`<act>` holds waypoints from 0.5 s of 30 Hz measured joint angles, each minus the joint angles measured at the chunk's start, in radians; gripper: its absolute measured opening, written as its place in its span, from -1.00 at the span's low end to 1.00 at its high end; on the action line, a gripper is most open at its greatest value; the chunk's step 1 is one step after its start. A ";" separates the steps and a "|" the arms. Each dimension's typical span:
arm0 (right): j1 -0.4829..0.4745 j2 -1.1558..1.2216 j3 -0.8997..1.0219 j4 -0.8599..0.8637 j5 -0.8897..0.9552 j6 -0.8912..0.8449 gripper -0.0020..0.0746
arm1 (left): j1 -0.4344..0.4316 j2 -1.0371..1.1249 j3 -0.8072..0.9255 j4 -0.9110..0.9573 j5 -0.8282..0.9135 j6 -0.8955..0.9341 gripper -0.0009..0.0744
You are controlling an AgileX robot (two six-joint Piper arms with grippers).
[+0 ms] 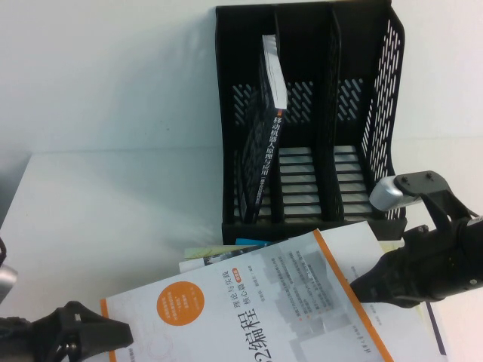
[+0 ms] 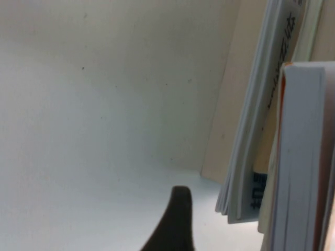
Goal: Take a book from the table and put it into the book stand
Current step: Pick up the book with your left arm
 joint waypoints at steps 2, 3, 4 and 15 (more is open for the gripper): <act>0.000 0.000 0.000 0.000 0.000 0.000 -0.96 | 0.000 0.011 0.016 -0.021 0.002 0.002 0.84; 0.000 0.000 0.000 0.000 0.000 0.000 -0.96 | 0.000 0.019 0.026 -0.042 0.004 0.015 0.85; 0.000 0.000 0.000 0.000 -0.003 0.000 -0.96 | 0.000 0.028 0.037 -0.066 0.004 0.031 0.86; 0.002 0.000 0.000 0.000 -0.026 -0.020 -0.96 | 0.000 0.257 0.094 -0.420 0.088 0.346 0.83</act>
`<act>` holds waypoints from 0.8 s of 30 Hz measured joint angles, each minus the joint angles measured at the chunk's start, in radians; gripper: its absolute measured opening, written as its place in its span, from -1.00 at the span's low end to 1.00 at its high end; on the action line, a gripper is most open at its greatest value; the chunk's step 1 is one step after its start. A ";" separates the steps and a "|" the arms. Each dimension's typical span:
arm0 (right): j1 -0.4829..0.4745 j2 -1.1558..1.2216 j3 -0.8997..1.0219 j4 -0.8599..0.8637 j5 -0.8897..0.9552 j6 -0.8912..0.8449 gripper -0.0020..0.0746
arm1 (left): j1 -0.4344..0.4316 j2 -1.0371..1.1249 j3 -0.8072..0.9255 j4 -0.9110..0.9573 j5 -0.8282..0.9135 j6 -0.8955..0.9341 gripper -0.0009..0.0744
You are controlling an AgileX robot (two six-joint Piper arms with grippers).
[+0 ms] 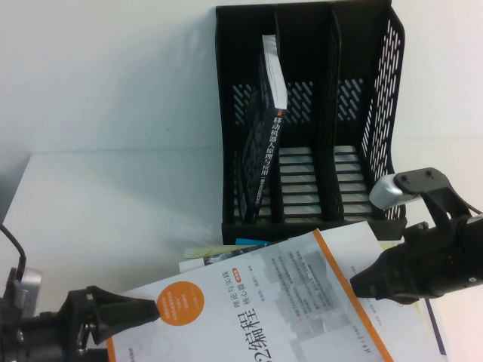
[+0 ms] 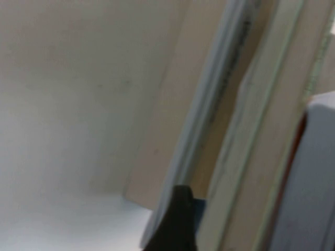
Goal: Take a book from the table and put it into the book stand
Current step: Pick up the book with your left arm
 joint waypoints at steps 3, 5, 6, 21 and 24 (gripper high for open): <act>0.000 0.000 0.000 0.000 -0.003 -0.002 -0.96 | 0.000 0.059 0.000 -0.078 0.092 0.087 0.49; 0.000 0.000 0.000 0.000 -0.005 -0.003 -0.96 | 0.000 0.092 0.000 -0.099 0.110 0.124 0.00; 0.000 0.000 0.000 0.000 -0.005 -0.003 -0.96 | 0.000 0.106 0.000 -0.101 0.112 0.142 -0.29; 0.001 -0.208 -0.053 -0.260 -0.065 0.266 -0.96 | 0.000 -0.078 -0.171 -0.020 0.142 0.030 -0.70; 0.001 -0.310 -0.053 -0.393 -0.095 0.416 -0.96 | 0.000 -0.186 -0.278 0.039 0.107 -0.091 -0.70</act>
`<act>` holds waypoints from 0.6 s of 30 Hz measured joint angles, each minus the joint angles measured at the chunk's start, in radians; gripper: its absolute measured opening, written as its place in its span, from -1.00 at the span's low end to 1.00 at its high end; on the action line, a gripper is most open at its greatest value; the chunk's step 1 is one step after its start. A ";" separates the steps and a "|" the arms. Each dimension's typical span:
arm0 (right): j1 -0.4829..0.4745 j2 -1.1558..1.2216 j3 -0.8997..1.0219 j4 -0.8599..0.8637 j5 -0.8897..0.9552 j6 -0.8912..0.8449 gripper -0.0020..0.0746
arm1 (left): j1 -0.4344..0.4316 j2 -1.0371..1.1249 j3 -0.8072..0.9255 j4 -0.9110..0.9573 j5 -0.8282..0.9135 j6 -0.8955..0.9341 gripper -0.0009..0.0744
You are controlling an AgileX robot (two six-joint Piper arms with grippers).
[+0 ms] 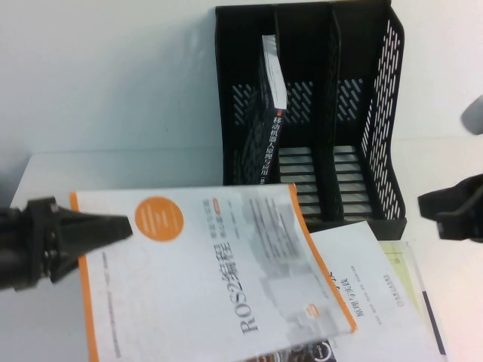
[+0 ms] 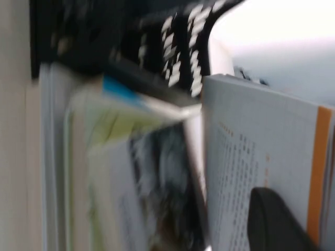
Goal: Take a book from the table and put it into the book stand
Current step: Pick up the book with your left arm, then place the book on the book shelf
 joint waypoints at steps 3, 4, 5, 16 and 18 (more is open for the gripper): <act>0.000 -0.092 0.000 -0.096 -0.009 0.115 -0.96 | -0.023 -0.096 -0.128 0.081 -0.078 -0.124 -0.70; 0.000 -0.116 0.000 -0.119 -0.009 0.148 -0.96 | -0.035 -0.113 -0.180 0.107 -0.098 -0.157 -0.70; 0.000 -0.135 0.000 -0.139 -0.009 0.177 -0.96 | -0.055 -0.128 -0.235 0.140 -0.118 -0.198 -0.70; 0.000 -0.173 0.000 -0.270 0.056 0.334 -0.96 | -0.412 -0.108 -0.752 0.602 -0.312 -0.665 -0.70; 0.000 -0.173 0.000 -0.294 0.065 0.356 -0.96 | -0.478 -0.072 -0.830 0.685 -0.342 -0.743 -0.70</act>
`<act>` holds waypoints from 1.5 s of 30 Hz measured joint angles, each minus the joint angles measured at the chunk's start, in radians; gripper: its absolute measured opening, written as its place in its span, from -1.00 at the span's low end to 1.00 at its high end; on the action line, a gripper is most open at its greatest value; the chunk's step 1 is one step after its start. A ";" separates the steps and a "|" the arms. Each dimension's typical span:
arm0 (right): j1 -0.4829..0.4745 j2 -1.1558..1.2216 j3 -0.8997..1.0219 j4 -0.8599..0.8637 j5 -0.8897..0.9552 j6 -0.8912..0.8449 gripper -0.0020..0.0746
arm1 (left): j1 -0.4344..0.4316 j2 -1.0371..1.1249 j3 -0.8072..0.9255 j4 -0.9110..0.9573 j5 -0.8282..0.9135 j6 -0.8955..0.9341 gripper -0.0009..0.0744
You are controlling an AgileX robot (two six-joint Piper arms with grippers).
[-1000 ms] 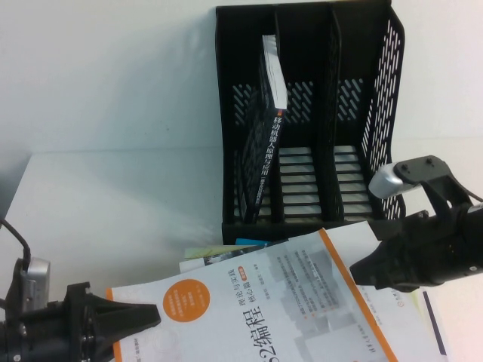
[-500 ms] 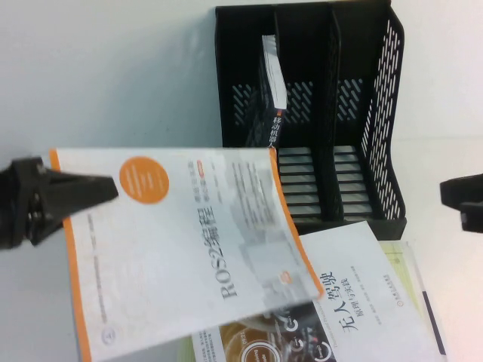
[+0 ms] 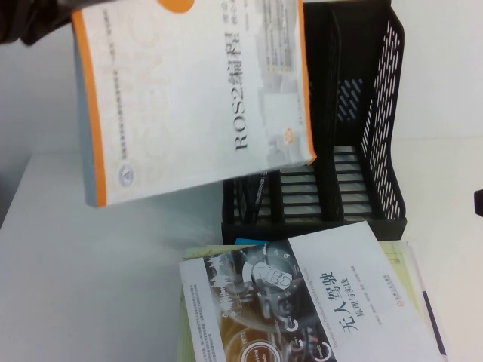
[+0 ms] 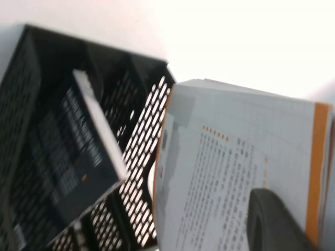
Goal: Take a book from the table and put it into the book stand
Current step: Place the book on the book shelf
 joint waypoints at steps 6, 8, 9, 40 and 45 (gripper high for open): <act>0.000 0.000 0.000 -0.035 0.037 0.030 -0.96 | -0.150 0.174 -0.187 0.244 -0.082 -0.203 -0.70; 0.000 0.000 0.000 -0.040 0.046 0.032 -0.96 | -0.177 0.244 -0.262 0.325 -0.077 -0.265 -0.70; 0.000 0.000 0.000 -0.040 0.051 0.032 -0.96 | -0.188 0.284 -0.300 0.364 -0.066 -0.283 -0.70; 0.000 0.038 0.000 -0.164 0.037 0.073 -0.96 | -0.239 0.734 -0.620 0.647 0.086 -0.457 -0.70; 0.000 0.067 0.000 -0.164 0.039 0.079 -0.96 | -0.239 0.782 -0.620 0.628 0.100 -0.457 -0.70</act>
